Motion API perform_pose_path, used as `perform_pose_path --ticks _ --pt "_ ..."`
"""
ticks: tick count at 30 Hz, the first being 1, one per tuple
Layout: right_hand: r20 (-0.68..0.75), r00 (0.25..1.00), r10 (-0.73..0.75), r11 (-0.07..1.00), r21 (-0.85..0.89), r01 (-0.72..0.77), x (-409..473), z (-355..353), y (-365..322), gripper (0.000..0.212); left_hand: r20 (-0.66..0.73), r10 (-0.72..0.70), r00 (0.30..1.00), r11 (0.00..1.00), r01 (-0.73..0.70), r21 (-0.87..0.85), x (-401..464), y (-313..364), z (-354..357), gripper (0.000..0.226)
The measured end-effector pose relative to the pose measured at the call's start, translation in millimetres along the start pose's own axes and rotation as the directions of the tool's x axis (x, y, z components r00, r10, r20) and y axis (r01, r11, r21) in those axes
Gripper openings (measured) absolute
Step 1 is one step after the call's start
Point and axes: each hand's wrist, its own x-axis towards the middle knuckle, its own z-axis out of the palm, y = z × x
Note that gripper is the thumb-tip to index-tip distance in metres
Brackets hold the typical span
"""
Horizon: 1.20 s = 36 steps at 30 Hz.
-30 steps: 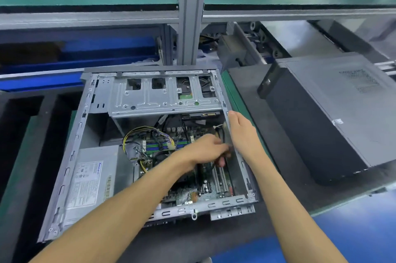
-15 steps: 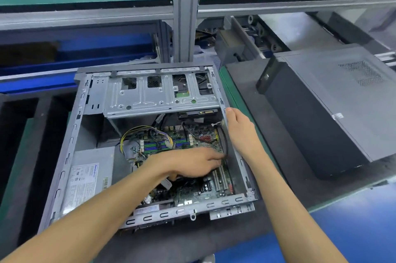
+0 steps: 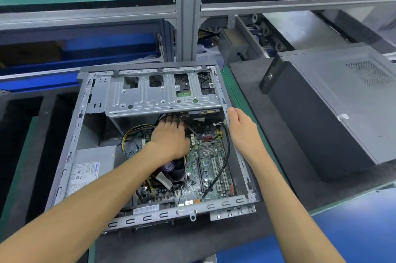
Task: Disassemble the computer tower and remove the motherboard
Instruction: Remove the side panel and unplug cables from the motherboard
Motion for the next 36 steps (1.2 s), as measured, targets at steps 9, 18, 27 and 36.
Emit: perform_pose_path --ticks 9,18,27,36 --pt "-0.011 1.0 -0.01 1.0 -0.003 0.01 1.9 3.2 2.0 0.022 -0.005 0.142 0.99 0.964 -0.139 -0.228 18.1 26.8 -5.0 0.054" --pt "-0.036 0.999 -0.031 0.999 -0.01 0.031 1.6 4.7 1.5 0.034 -0.066 0.087 0.994 0.853 -0.108 -0.511 25.1 26.4 -4.9 0.014" --pt "-0.036 0.998 -0.06 0.998 -0.026 0.059 3.8 5.8 5.4 0.034 -0.101 0.335 0.937 0.745 -0.329 -0.581 -65.7 -36.8 -31.8 0.052" --pt "-0.033 0.997 -0.067 0.998 -0.012 0.067 1.8 4.1 3.4 0.032 0.176 0.14 0.974 0.989 -0.128 -0.08 -24.0 -63.8 -14.1 0.075"
